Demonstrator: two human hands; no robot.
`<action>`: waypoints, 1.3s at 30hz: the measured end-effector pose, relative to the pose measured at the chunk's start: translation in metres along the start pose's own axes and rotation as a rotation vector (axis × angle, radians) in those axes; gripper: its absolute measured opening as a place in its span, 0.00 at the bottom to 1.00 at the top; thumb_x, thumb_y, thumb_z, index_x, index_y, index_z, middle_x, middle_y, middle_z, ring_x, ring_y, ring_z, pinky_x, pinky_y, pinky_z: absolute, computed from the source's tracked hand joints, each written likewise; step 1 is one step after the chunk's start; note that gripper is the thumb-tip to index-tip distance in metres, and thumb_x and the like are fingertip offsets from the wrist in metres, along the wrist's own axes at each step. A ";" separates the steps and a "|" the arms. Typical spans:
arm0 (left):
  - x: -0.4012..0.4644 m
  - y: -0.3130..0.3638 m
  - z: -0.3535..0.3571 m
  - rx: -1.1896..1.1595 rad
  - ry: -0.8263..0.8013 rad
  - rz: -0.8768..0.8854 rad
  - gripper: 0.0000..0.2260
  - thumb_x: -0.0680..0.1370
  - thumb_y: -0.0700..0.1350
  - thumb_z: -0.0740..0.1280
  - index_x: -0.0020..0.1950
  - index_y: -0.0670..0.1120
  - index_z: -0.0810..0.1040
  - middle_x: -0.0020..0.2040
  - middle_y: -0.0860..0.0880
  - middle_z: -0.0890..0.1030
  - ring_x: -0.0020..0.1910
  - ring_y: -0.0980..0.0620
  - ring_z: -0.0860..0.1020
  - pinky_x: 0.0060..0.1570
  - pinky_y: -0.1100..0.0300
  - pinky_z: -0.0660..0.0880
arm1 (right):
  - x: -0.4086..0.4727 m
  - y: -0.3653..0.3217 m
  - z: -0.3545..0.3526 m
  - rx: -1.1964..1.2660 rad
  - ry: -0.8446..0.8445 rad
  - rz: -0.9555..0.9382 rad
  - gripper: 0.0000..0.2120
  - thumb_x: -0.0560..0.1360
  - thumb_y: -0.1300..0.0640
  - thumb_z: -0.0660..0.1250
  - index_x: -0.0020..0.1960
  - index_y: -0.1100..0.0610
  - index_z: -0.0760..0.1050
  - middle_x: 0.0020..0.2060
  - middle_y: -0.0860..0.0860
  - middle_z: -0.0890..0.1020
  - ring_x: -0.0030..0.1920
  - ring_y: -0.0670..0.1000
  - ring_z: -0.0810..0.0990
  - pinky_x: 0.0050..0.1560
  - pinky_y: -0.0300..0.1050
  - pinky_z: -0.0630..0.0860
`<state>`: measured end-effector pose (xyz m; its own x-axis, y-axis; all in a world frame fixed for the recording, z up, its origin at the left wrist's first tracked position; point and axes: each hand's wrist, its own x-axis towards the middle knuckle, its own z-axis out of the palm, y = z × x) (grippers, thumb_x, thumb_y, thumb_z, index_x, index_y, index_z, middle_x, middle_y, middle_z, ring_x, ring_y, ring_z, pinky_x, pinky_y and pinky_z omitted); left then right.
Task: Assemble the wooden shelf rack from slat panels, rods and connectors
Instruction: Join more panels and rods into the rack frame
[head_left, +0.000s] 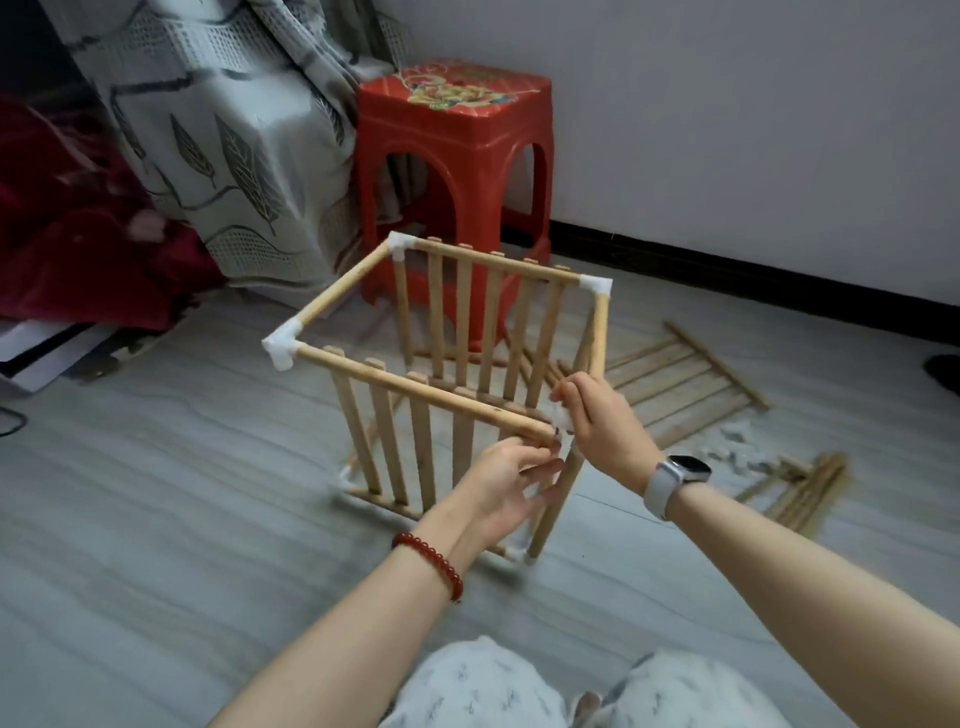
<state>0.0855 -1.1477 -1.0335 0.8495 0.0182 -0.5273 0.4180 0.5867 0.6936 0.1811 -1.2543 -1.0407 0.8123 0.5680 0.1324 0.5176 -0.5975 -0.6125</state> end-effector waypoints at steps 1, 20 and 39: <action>0.001 -0.002 -0.001 0.113 -0.009 -0.010 0.10 0.80 0.35 0.59 0.49 0.45 0.78 0.48 0.48 0.78 0.50 0.51 0.75 0.49 0.57 0.74 | -0.002 0.004 0.001 0.040 0.019 0.002 0.12 0.82 0.59 0.53 0.52 0.61 0.74 0.44 0.50 0.74 0.44 0.50 0.73 0.48 0.39 0.65; 0.041 -0.004 -0.023 1.831 0.181 0.853 0.11 0.76 0.57 0.63 0.56 0.56 0.74 0.50 0.56 0.80 0.52 0.53 0.76 0.49 0.54 0.60 | 0.020 0.028 0.010 0.056 0.132 0.553 0.15 0.82 0.50 0.47 0.58 0.58 0.64 0.52 0.60 0.76 0.43 0.57 0.76 0.47 0.52 0.73; 0.030 0.001 -0.037 1.642 0.229 0.927 0.09 0.70 0.51 0.74 0.47 0.52 0.81 0.38 0.54 0.81 0.38 0.51 0.78 0.45 0.55 0.63 | 0.007 0.018 0.027 -0.239 0.146 0.498 0.09 0.82 0.48 0.46 0.49 0.52 0.58 0.29 0.48 0.70 0.28 0.51 0.68 0.33 0.47 0.63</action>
<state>0.0991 -1.1166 -1.0667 0.9593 0.0043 0.2824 -0.1137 -0.9095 0.3999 0.1893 -1.2458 -1.0715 0.9937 0.1116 -0.0107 0.0957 -0.8939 -0.4379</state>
